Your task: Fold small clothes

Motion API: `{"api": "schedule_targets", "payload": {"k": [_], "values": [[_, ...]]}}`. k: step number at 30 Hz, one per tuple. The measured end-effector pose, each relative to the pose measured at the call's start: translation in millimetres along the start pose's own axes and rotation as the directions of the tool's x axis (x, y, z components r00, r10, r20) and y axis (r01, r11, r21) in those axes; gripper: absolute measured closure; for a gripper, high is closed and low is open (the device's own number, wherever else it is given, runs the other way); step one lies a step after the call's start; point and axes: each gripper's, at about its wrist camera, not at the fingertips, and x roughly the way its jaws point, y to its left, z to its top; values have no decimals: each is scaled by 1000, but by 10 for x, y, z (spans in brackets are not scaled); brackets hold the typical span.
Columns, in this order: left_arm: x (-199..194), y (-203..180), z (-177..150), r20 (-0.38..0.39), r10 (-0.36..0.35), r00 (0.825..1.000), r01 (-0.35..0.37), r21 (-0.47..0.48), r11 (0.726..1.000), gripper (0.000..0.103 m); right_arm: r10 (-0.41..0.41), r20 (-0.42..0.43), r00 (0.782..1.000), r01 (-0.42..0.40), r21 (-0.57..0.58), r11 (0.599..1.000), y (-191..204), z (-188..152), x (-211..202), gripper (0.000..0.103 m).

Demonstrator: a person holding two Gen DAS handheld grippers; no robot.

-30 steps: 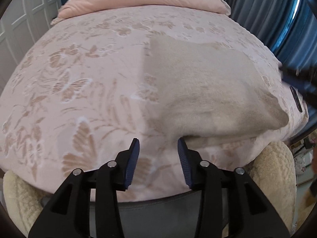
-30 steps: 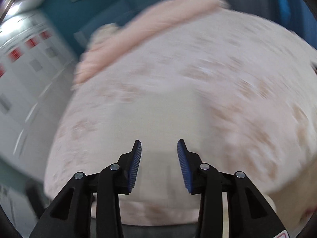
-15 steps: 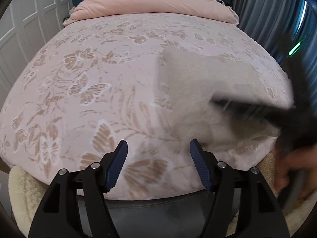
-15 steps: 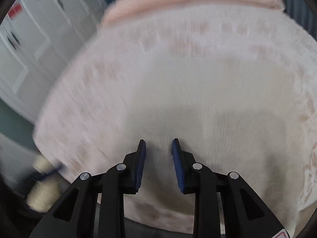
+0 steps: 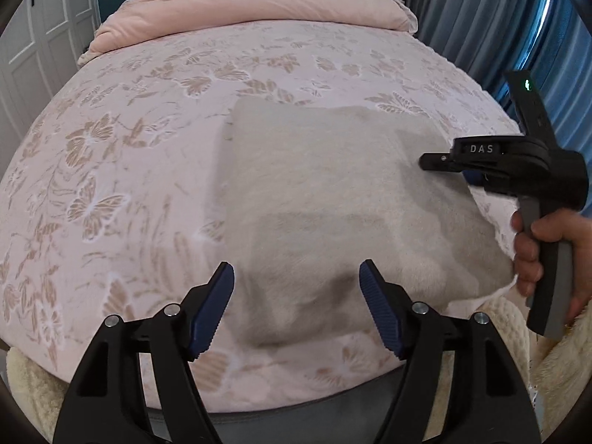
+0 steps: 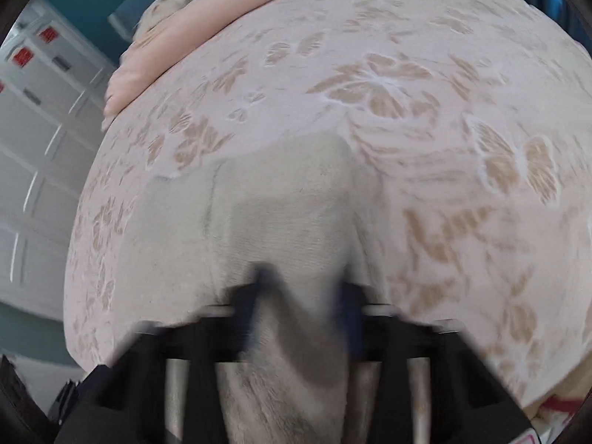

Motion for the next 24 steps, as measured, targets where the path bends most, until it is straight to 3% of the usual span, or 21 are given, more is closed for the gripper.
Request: {"api": "schedule_targets", "payload": {"k": [2,4,6,8,12,15,17,19,20,24], "values": [[57,-32,11,-14,9,1000,-9,4,1000,35,68,120,990,-64,-35,997,148,127,-319,94],[107,-39,11,-26,15,1000,-15,1,1000,35,74,187,980,-64,-57,996,195,156,-434,94],[147,-52,8,-25,36,999,-36,7,999,33,22,133,991,-14,-56,998,101,129,-174,94],[207,-66,-1,-29,59,998,-58,21,998,31,-100,-66,993,96,-59,994,-158,-54,432,93],[246,-64,-22,-36,73,997,-72,33,997,28,-5,72,997,3,31,1000,-115,-83,-28,91],[252,-30,-31,-41,63,997,-62,16,998,28,18,169,986,-15,-19,1000,97,-266,-520,91],[257,-34,-25,-41,64,997,-63,11,998,27,11,124,992,-6,-40,999,106,-496,-498,91],[252,-26,-29,-36,67,997,-67,18,998,28,-59,18,998,60,-61,996,24,-714,-198,92],[253,-28,-31,-36,68,997,-67,17,998,28,-78,-12,997,77,-60,995,-55,-782,-80,99],[209,-61,-41,-30,73,997,-72,25,997,29,-33,78,996,34,-2,999,-12,-746,-461,95]]}}
